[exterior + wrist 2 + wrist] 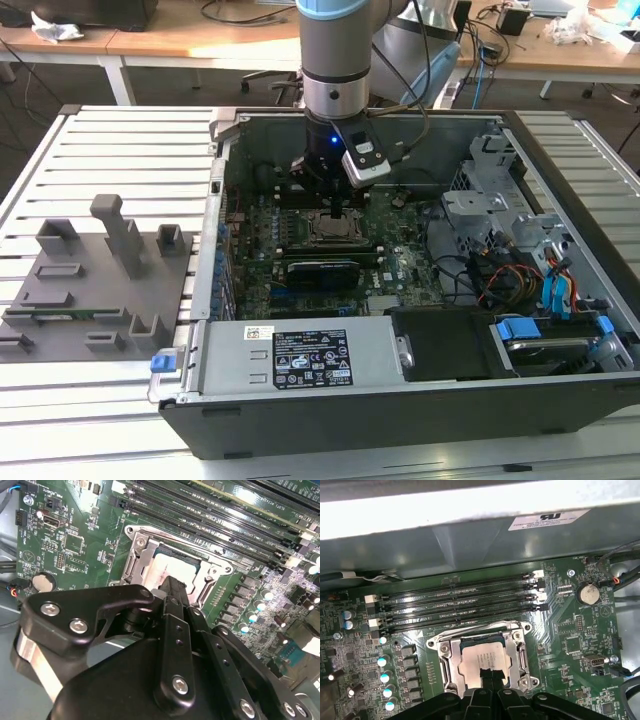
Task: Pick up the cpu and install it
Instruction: 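Install the second cpu locking lever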
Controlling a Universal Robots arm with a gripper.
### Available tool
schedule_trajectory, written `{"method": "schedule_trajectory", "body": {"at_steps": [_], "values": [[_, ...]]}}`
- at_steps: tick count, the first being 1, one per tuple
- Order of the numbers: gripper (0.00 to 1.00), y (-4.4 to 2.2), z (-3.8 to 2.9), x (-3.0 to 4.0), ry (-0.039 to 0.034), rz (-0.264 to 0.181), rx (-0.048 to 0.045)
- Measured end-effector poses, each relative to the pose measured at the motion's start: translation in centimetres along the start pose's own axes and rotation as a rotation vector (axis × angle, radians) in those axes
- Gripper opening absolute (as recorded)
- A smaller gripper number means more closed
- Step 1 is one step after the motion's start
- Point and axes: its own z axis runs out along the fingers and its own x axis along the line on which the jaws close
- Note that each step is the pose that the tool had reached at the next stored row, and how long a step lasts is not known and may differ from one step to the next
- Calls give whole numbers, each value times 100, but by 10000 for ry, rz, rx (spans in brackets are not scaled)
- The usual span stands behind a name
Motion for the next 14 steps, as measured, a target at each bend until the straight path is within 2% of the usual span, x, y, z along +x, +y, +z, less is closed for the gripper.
{"method": "schedule_trajectory", "body": {"at_steps": [10,14], "values": [[11,-2,-2,0,1,0,1],[11,-96,2,-15,1,-1,0]]}}
